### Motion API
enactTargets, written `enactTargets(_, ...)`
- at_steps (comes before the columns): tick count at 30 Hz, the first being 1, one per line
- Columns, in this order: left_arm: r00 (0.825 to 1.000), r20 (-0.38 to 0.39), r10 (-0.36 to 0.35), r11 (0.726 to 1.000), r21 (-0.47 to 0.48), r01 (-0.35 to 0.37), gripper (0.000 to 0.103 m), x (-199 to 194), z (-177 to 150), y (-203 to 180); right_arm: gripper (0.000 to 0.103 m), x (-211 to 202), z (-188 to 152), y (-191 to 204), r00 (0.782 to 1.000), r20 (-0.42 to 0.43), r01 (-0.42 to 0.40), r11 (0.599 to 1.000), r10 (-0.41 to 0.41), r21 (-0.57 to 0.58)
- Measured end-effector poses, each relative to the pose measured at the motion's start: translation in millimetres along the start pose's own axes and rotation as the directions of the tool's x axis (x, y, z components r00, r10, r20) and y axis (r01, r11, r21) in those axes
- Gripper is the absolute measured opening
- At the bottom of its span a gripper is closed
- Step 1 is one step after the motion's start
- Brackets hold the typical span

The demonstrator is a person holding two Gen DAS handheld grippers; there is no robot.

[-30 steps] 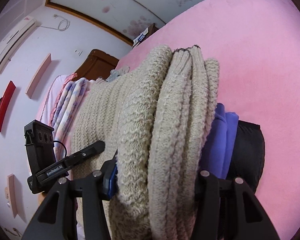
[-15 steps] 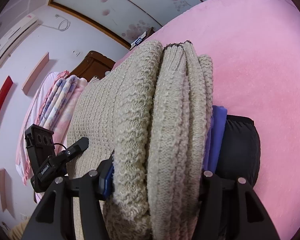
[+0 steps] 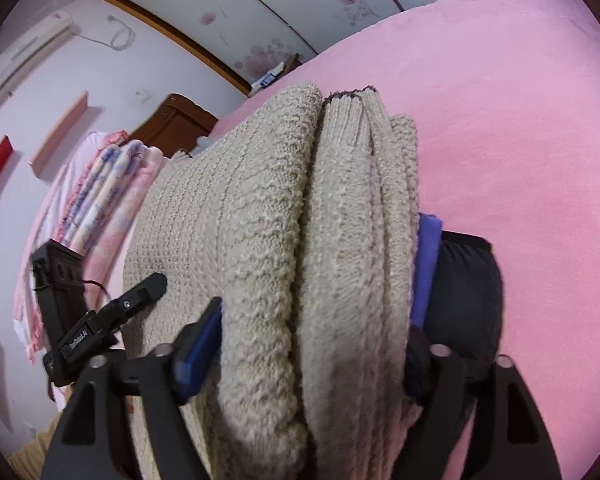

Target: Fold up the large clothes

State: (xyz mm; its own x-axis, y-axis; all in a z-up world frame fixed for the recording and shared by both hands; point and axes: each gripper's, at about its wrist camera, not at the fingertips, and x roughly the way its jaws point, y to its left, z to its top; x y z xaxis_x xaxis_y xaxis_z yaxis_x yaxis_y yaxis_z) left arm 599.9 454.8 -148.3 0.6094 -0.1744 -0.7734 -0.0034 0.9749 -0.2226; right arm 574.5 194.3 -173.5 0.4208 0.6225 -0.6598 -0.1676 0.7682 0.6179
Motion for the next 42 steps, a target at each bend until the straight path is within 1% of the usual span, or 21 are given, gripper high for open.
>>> enactTargets(2,0.999,0.002,0.037,0.999,0.009,-0.037,0.103,-5,2,-5,0.090,-7,-1,8,1.000,0.013,0.021,0.999,-0.021,-0.039)
enactTargets(4,0.997,0.022,0.071,0.997,0.013,-0.071,0.103,-13,3,-8,0.095,-15,-1,16,0.999,0.033,0.028,0.997,-0.026,-0.066)
enactTargets(10,0.992,0.056,0.110,0.994,0.008,-0.111,0.103,-38,3,-15,0.095,-36,-1,25,0.998,0.061,0.039,0.996,-0.034,-0.081)
enactTargets(17,0.987,0.087,0.137,0.989,0.036,-0.140,0.103,-67,-3,-32,0.095,-67,-9,38,0.995,0.100,0.039,0.991,-0.027,-0.129)
enactTargets(19,0.986,0.102,0.135,0.989,0.047,-0.140,0.103,-77,-7,-40,0.095,-75,-12,43,0.993,0.113,0.047,0.987,-0.030,-0.153)
enactTargets(22,0.981,0.119,0.151,0.985,0.067,-0.160,0.103,-91,-12,-52,0.095,-89,-18,51,0.991,0.130,0.053,0.980,-0.029,-0.191)
enactTargets(24,0.977,0.131,0.166,0.982,0.073,-0.177,0.103,-100,-16,-60,0.095,-100,-23,56,0.991,0.136,0.042,0.980,-0.015,-0.197)
enactTargets(27,0.973,0.157,0.171,0.982,0.054,-0.182,0.103,-121,-24,-75,0.095,-118,-33,56,0.991,0.136,0.024,0.982,0.002,-0.187)
enactTargets(32,0.969,0.195,0.154,0.986,0.028,-0.163,0.103,-172,-48,-116,0.095,-159,-58,53,0.993,0.122,0.021,0.985,-0.001,-0.169)
enactTargets(35,0.972,0.196,0.131,0.990,0.025,-0.139,0.103,-203,-67,-149,0.095,-190,-73,49,0.994,0.109,0.016,0.988,0.001,-0.154)
enactTargets(39,0.982,0.174,0.070,0.997,0.011,-0.073,0.103,-242,-92,-196,0.095,-250,-96,41,0.994,0.108,-0.002,0.990,0.018,-0.144)
enactTargets(42,0.986,0.163,0.043,0.999,-0.001,-0.044,0.103,-269,-112,-235,0.095,-293,-110,35,0.993,0.118,-0.003,0.989,0.021,-0.146)
